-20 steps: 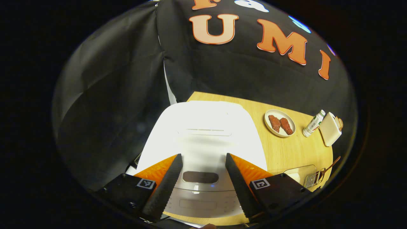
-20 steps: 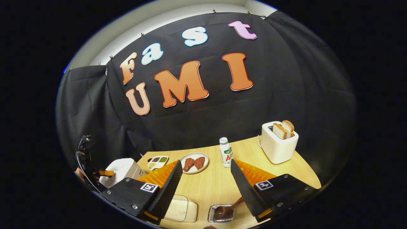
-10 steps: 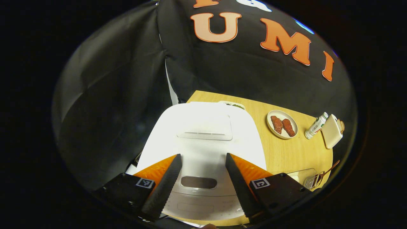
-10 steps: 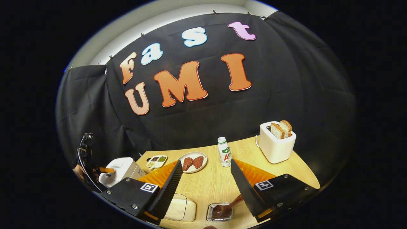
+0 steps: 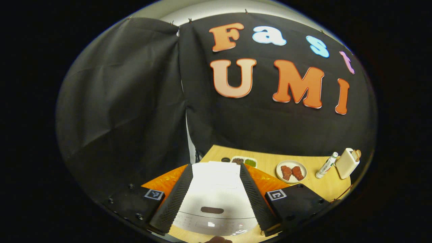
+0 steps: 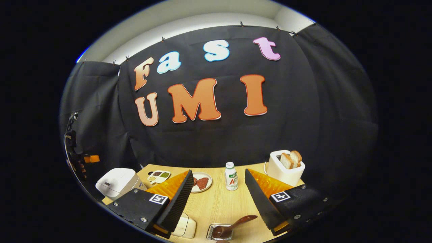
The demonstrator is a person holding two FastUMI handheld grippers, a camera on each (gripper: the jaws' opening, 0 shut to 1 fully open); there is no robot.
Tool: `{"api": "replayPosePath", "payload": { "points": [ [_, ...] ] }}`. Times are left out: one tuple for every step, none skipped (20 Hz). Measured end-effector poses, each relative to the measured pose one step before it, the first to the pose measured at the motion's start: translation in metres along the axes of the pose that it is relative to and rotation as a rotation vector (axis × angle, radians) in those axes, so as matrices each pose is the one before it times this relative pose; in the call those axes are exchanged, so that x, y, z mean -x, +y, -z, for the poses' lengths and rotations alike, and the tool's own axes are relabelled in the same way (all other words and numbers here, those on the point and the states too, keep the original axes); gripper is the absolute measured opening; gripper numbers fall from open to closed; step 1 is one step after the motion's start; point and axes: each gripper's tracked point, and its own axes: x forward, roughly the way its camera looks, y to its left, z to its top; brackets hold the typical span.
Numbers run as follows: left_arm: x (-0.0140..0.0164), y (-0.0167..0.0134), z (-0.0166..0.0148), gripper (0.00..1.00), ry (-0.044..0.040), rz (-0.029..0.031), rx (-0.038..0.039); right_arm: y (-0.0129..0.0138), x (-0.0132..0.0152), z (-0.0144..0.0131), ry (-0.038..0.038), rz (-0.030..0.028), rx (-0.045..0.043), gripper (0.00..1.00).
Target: Close the left gripper, press the button to open the rice cooker; take a wooden spoon from the chopstick holder with the right hand, scoop a spoonful of rice and pour it into the rice cooker, then put the wooden spoon back into the chopstick holder.
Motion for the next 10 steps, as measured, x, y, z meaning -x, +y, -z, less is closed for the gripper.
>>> {"api": "replayPosePath", "payload": {
  "points": [
    [0.01521, -0.00517, -0.01848, 0.96, -0.05907, 0.00805, -0.0042, 0.00626, -0.00241, -0.01357, -0.03142, -0.00706, 0.01707, 0.95],
    [0.0117, -0.00832, -0.01687, 0.95, -0.05367, 0.01277, -0.00126, 0.00669, -0.0027, -0.01298, -0.03435, -0.00863, 0.01041, 0.95],
    [0.01149, -0.00682, -0.01571, 0.95, -0.0502, 0.00802, 0.00388, 0.00818, -0.00452, -0.0137, -0.03402, -0.01012, 0.0055, 0.95],
    [0.01372, -0.00711, -0.01521, 0.95, -0.03819, 0.01183, 0.00444, 0.00809, -0.00357, -0.00983, -0.02765, -0.0136, 0.00279, 0.95],
    [0.01165, -0.00571, -0.00919, 0.96, -0.02577, 0.00276, 0.00375, 0.00826, -0.00346, -0.00795, -0.02497, -0.01531, 0.00344, 0.95],
    [0.01183, -0.00525, -0.00654, 0.96, -0.02328, 0.0014, -0.00615, 0.00906, -0.00333, -0.00603, -0.02028, -0.02085, 0.00611, 0.95],
    [0.00882, -0.00237, -0.00676, 0.96, -0.02789, -0.00967, -0.00416, 0.00855, -0.00444, -0.00493, -0.01516, -0.01776, 0.00688, 0.95],
    [0.0101, -0.0032, -0.00611, 0.96, -0.02784, -0.00475, -0.00391, 0.00761, -0.00559, -0.00484, -0.01344, -0.01466, 0.00546, 0.95],
    [0.0102, -0.00375, -0.00456, 0.96, -0.02748, -0.00885, 0.00608, 0.00656, -0.00382, -0.00457, -0.01492, -0.00804, 0.00078, 0.95],
    [0.01001, -0.0055, -0.00328, 0.96, -0.02009, -0.0002, 0.00021, 0.00641, -0.00424, -0.00436, -0.0185, -0.01011, -0.00203, 0.95]
  ]
}}
